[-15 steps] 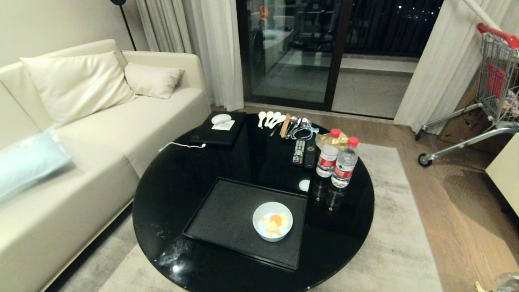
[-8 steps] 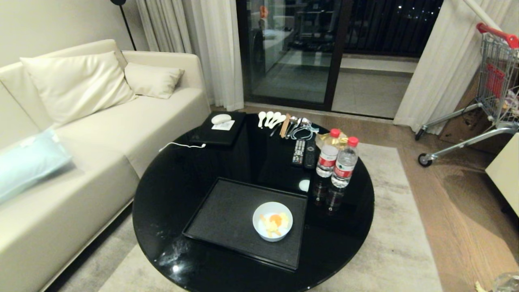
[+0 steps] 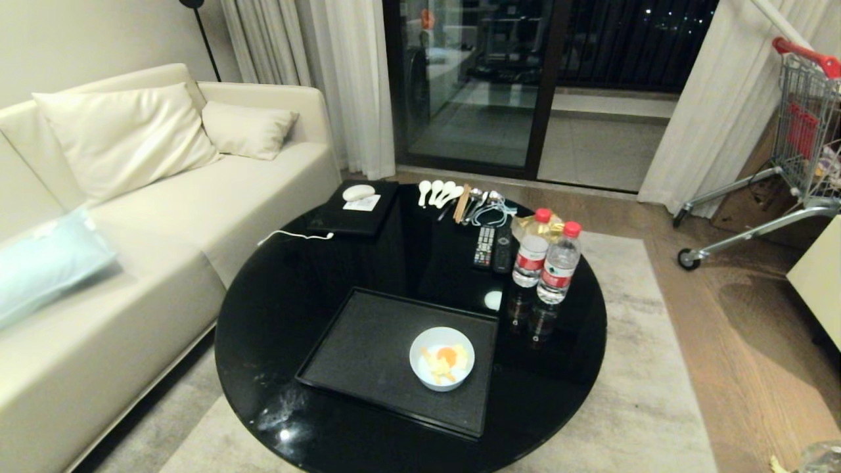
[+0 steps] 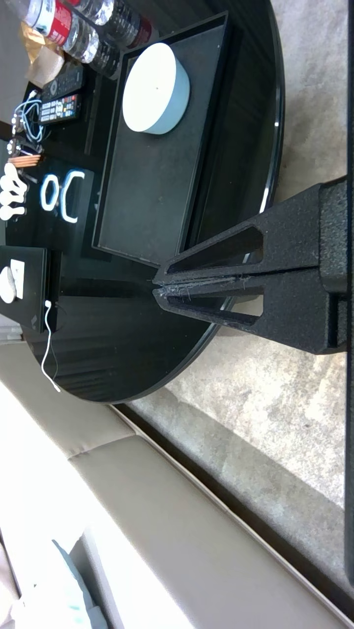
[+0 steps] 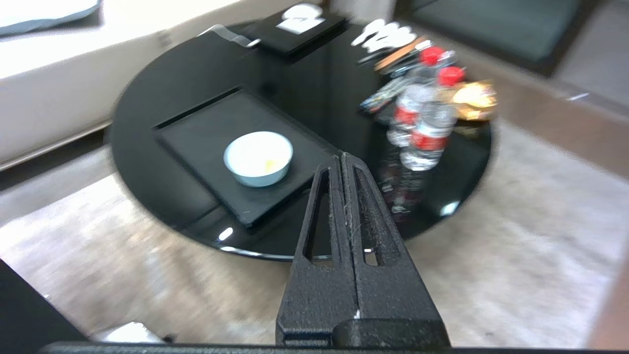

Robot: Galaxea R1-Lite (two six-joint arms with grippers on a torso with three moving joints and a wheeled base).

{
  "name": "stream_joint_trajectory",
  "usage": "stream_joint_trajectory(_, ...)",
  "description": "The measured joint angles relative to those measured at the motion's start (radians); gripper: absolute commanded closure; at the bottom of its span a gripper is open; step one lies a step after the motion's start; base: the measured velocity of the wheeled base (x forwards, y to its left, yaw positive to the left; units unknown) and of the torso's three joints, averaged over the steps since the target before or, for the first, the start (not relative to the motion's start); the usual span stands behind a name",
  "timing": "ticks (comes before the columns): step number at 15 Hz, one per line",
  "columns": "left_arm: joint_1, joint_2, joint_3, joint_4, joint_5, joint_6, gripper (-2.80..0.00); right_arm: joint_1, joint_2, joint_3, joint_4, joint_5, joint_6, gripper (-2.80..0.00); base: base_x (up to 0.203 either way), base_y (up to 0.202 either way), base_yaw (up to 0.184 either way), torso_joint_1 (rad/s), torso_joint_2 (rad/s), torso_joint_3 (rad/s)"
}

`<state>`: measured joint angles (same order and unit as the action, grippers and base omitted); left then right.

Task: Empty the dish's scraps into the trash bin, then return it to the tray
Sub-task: Pick up the bowl with leftover food

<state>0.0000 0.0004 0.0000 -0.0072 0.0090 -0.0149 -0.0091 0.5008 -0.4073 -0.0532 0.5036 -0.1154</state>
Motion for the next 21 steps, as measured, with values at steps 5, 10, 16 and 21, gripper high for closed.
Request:
stream_joint_trajectory(5, 0.0, 0.0, 0.0, 0.0, 0.0, 0.0, 0.0, 0.047, 0.331, -0.136, -0.013, 0.051, -0.123, 0.0, 0.0, 0.0, 0.0, 0.0, 0.0, 0.0)
stream_joint_trajectory(10, 0.0, 0.0, 0.0, 0.0, 0.0, 0.0, 0.0, 0.318, 0.64, -0.261, -0.042, -0.063, -0.167, 0.0, 0.0, 0.0, 0.0, 0.0, 0.0, 0.0)
stream_joint_trajectory(16, 0.0, 0.0, 0.0, 0.0, 0.0, 0.0, 0.0, 0.492, 1.034, -0.413, -0.243, -0.296, -0.151, 0.0, 0.0, 0.0, 0.0, 0.0, 0.0, 0.0)
stream_joint_trajectory(21, 0.0, 0.0, 0.0, 0.0, 0.0, 0.0, 0.0, 0.62, 1.286, -0.621, -0.168, -0.481, 0.002, 0.0, 0.0, 0.0, 0.0, 0.0, 0.0, 0.0)
